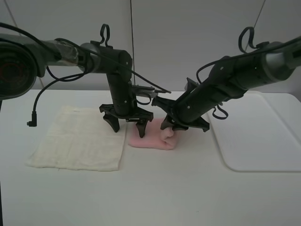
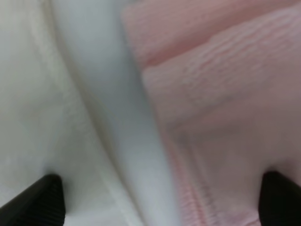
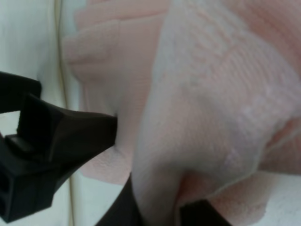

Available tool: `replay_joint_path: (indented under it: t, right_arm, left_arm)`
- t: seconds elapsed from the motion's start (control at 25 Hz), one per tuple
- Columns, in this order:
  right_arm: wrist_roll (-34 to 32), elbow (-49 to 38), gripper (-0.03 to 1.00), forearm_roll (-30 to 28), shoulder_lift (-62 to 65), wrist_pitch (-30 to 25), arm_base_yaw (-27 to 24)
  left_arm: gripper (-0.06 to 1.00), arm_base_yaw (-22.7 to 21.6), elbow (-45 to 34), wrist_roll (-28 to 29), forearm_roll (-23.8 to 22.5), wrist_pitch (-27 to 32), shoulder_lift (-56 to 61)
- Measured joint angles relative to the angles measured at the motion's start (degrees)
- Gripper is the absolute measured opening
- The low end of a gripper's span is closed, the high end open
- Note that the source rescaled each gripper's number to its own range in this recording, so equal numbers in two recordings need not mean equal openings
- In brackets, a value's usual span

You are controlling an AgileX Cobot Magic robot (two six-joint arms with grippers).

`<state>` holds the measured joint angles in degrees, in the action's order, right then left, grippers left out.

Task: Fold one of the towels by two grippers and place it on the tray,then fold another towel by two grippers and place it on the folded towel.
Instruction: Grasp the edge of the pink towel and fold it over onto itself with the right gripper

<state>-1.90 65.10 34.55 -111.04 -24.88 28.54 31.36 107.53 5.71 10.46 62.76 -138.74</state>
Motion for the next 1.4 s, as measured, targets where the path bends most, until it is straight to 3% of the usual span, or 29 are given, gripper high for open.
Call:
replay_joint_path:
  t: [0.16, 0.32, 0.84, 1.08, 1.4]
  right_arm:
    - [0.2, 0.0, 0.02, 0.5, -0.1, 0.1, 0.3]
    - [0.4, 0.0, 0.02, 0.7, -0.1, 0.1, 0.4]
    - [0.4, 0.0, 0.02, 0.7, -0.1, 0.1, 0.4]
    - [0.5, 0.0, 0.02, 0.7, -0.1, 0.1, 0.4]
    - [0.5, 0.0, 0.02, -0.2, -0.1, 0.1, 0.4]
  left_arm:
    - [1.00, 1.6, 3.6, 1.1, -0.6, 2.5, 0.0]
    - [1.00, 2.9, 4.9, 4.5, -6.1, 4.8, 0.0]
    - [1.00, 2.9, 5.0, 6.0, -12.9, 6.8, 0.0]
    - [1.00, 2.9, 5.0, 7.7, -19.0, 6.8, 0.0]
    - [1.00, 2.9, 5.0, 5.2, -20.5, 6.9, -2.0]
